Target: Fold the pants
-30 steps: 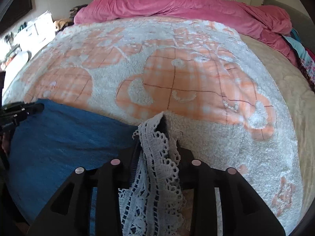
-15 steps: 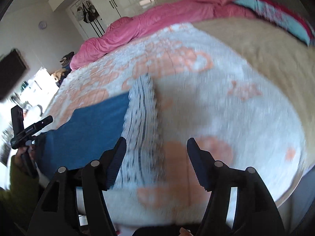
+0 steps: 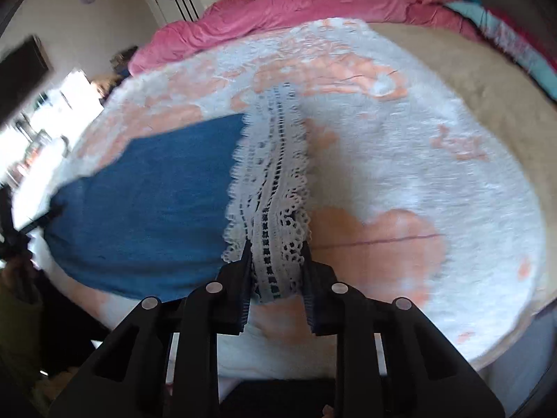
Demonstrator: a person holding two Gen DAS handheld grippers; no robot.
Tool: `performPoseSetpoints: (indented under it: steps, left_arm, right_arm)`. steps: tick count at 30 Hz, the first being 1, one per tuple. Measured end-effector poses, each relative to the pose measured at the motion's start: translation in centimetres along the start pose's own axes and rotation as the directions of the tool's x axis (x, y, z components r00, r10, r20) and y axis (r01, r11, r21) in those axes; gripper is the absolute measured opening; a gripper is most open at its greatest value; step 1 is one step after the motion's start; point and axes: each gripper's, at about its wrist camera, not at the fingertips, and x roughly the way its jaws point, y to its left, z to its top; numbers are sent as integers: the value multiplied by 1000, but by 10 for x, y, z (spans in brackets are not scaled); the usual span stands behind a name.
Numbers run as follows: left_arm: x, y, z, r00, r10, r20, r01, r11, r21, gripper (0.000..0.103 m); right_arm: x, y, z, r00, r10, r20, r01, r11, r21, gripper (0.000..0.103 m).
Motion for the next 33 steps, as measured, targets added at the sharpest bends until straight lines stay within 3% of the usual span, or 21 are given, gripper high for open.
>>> performPoseSetpoints:
  steps: [3,7,9,12,15,18,20,23,26,28,30,33]
  left_arm:
    - [6,-1,-3,1000,12,-4,-12,1000,7,57]
    - [7,-1,-5,1000,19,9,-20,1000,13,57]
    - [-1,1,-3,1000,-10,14,10,1000,-9,57]
    - [-24,2,1,998,-39,57,41,999,-33,62]
    - [-43,-8,12,992,-81,102,82,997,-8,62]
    - [-36,-31,26,985,-146,98,144,989,26,62]
    - [-22,-50,33,975,-211,68,207,976,62,62]
    - [18,-73,39,955,-293,-51,296,953,61,62]
    - [45,-71,37,968,-227,-110,234,971,56,62]
    - [53,-57,35,984,-149,-102,155,987,53,62]
    - [51,-37,35,986,-149,-72,151,988,18,62]
    - [53,-23,34,986,-160,-56,161,987,11,58]
  right_arm:
    - [10,-1,-6,999,-30,-34,30,999,10,24]
    - [10,2,-9,999,-44,-25,45,999,26,35]
    - [6,-3,-14,999,-35,-14,36,999,40,49]
    - [-23,-10,-20,993,-80,84,75,995,71,55]
    - [-44,3,-21,985,-31,170,20,998,67,58]
    - [-40,39,-7,983,29,182,-24,999,-33,61]
    - [-26,65,5,983,99,154,-85,992,-94,64]
    - [6,104,25,980,173,96,-155,972,-176,64]
    - [45,121,40,989,150,8,-146,971,-190,65]
    - [67,126,42,999,30,-27,-35,977,-211,67]
    - [78,117,40,998,-61,-34,53,977,-206,75]
    - [77,95,37,999,-37,-15,35,993,-111,78]
